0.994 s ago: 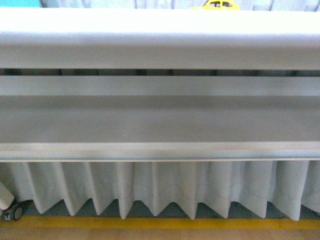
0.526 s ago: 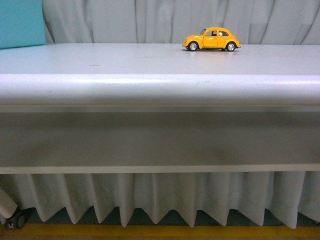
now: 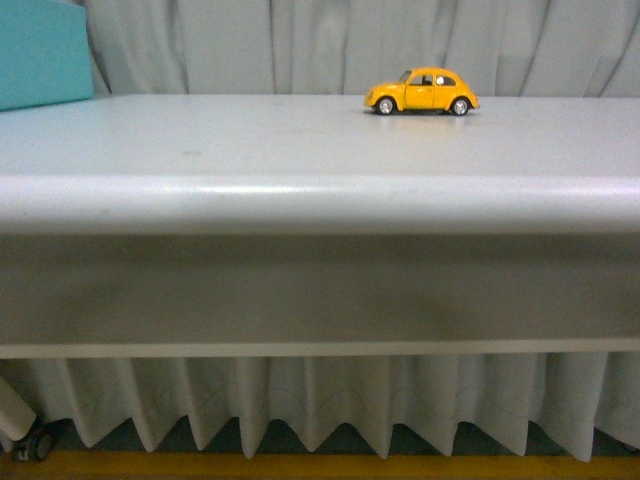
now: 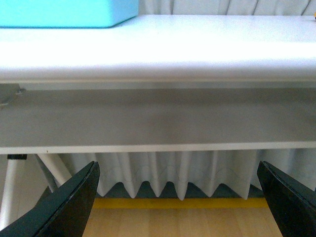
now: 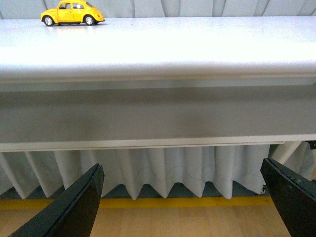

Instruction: Wind up and store yellow beetle toy

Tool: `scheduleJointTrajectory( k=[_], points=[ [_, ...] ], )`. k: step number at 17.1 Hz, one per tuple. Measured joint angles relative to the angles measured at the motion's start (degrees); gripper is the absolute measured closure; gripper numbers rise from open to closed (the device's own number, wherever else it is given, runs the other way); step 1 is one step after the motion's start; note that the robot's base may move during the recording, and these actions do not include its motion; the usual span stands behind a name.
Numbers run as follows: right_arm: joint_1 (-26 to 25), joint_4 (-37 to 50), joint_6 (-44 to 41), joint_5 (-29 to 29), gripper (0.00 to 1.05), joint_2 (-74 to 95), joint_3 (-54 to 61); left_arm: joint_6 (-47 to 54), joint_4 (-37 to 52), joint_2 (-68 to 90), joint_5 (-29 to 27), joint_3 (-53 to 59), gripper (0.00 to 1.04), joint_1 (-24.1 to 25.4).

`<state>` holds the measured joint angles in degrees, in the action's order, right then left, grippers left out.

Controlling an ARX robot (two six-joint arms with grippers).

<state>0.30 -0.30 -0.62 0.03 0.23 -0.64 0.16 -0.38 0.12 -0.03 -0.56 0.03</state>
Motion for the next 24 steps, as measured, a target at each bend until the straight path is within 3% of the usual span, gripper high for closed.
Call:
scheduleJointTrajectory(
  k=[24],
  points=[
    [0.02,0.11,0.04,-0.02,0.07,-0.02,0.00,0.00,0.24,-0.02,0.00,0.00,0.07,0.00]
  ],
)
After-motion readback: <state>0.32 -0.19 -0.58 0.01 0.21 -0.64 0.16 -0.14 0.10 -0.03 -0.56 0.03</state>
